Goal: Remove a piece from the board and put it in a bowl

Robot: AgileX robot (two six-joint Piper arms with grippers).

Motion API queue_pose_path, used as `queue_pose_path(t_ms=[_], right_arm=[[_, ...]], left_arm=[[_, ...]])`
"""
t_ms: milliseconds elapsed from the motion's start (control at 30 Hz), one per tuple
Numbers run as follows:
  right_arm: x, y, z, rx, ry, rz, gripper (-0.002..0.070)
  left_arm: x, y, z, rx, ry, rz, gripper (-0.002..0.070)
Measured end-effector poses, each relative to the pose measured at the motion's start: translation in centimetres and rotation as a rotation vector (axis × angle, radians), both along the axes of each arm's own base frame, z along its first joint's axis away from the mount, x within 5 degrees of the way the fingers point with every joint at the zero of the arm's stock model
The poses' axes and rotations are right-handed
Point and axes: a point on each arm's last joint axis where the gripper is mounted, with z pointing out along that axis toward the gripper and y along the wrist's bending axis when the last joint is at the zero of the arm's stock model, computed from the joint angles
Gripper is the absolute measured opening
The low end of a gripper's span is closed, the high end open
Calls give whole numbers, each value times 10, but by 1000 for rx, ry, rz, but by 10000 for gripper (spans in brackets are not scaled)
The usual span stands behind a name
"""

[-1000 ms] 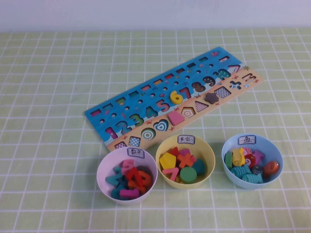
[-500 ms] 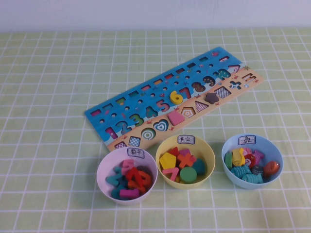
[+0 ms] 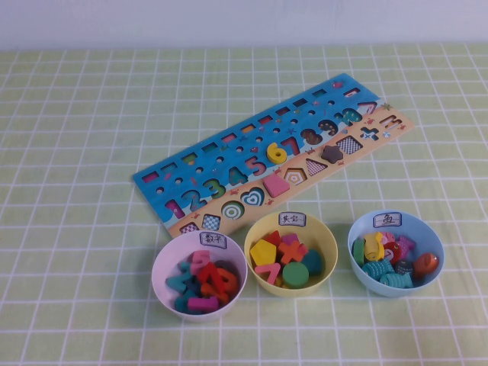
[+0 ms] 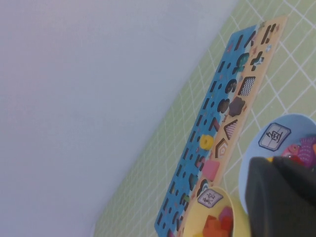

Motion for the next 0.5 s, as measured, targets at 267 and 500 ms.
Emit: queue_pose_path(t_ms=[267,500], right_arm=[[-2,5,-3,-135,-4,69,-18],[0,8,37,-493,53,178,-18]], left_arm=[[0,0,0,0,0,0,-5],[0,0,0,0,0,0,-5]])
